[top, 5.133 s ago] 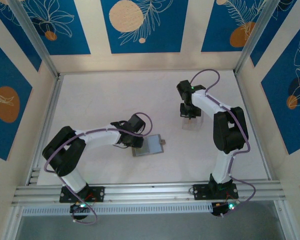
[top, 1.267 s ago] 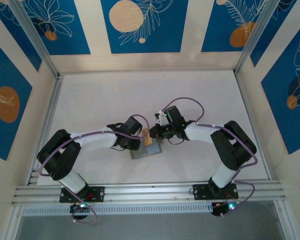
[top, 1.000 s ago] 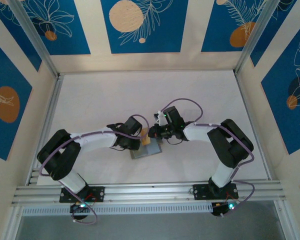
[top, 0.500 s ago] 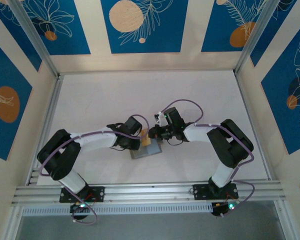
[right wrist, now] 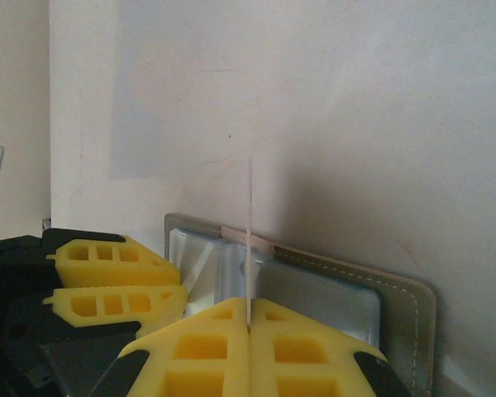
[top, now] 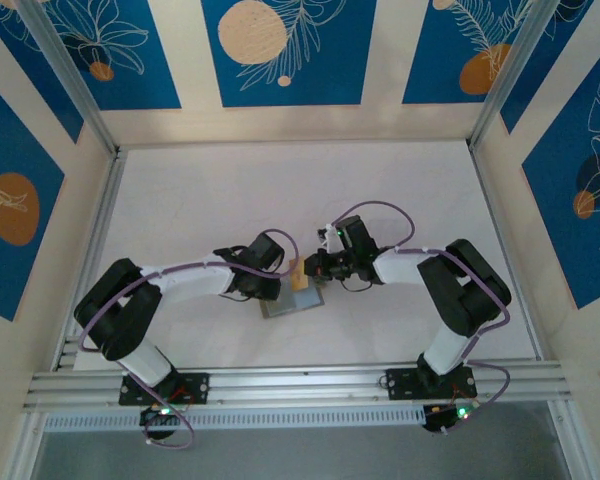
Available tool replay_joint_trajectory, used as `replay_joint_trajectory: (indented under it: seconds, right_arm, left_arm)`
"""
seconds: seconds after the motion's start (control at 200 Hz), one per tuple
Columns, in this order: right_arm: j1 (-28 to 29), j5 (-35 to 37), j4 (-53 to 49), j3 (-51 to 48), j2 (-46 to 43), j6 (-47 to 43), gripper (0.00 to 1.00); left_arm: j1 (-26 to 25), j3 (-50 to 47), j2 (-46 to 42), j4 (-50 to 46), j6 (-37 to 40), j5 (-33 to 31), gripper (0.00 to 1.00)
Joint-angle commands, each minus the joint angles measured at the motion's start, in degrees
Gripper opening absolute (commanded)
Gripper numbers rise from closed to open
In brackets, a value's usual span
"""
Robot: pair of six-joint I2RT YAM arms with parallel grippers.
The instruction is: Put the credit cards into the card holder
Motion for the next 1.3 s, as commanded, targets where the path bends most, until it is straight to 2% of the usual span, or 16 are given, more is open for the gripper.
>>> replay_joint_trajectory:
  seconds: [0.0, 0.955, 1.295]
  right_arm:
    - [0.5, -2.2, 1.3, 0.3, -0.1, 0.7, 0.00]
    - [1.4, -7.3, 7.1, -0.6, 3.6, 4.7, 0.00]
    - [1.9, -7.3, 7.5, -5.5, 2.7, 5.6, 0.00]
  left_arm:
    - [0.4, -1.4, 1.8, -4.7, 0.3, 0.9, 0.17]
    - [0.4, -2.1, 1.6, -4.3, -0.1, 1.0, 0.17]
    - [0.4, -2.1, 1.4, -4.4, -0.1, 0.8, 0.17]
